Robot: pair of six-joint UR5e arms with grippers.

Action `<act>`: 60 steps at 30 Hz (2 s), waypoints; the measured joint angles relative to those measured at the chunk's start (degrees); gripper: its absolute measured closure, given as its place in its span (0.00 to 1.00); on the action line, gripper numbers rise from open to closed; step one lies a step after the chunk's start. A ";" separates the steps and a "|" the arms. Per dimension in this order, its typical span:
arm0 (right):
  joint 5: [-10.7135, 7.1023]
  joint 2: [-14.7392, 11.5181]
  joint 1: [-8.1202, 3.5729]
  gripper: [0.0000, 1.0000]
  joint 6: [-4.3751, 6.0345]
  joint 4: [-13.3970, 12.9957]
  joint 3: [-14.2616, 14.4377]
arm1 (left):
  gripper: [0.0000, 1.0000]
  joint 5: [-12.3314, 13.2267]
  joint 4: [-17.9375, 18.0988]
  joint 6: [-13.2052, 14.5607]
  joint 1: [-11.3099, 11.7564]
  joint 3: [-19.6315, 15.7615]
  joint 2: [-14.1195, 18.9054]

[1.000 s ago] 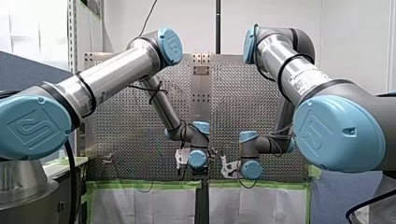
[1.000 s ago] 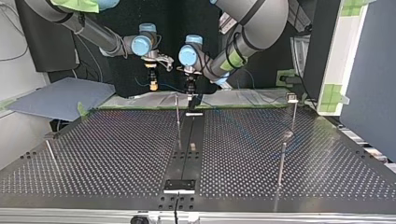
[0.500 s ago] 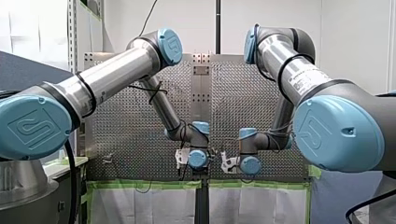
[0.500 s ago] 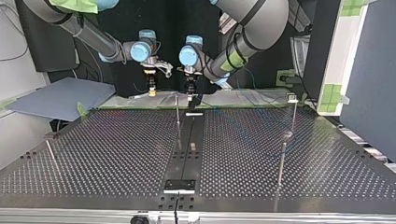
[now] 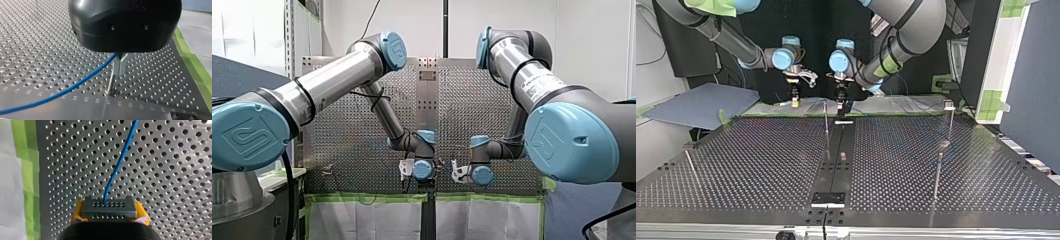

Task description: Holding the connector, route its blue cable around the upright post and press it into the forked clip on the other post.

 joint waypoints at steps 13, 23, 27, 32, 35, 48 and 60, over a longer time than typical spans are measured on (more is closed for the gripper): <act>-0.88 0.04 -0.97 1.00 0.28 0.39 -1.17 | 1.00 2.24 -0.42 -0.79 1.40 0.48 0.01; -1.97 0.05 -2.66 1.00 0.80 0.91 -2.42 | 1.00 2.90 -2.23 -1.10 2.29 1.96 0.00; -2.49 0.04 -3.40 1.00 0.84 1.85 -3.24 | 1.00 3.43 -2.99 -1.19 2.97 2.14 0.01; -2.91 0.05 -4.08 1.00 0.85 3.04 -3.89 | 1.00 3.93 -3.83 -1.21 3.69 2.15 0.00; -3.07 0.05 -4.38 1.00 0.85 3.38 -4.01 | 1.00 4.04 -4.19 -1.17 3.94 2.16 0.00; -4.95 0.07 -5.45 1.00 1.81 3.78 -4.02 | 1.00 4.51 -4.64 -0.87 4.92 2.16 0.01; -5.10 0.07 -5.66 1.00 1.73 4.23 -4.04 | 0.97 5.09 -5.52 -0.34 5.31 2.16 0.01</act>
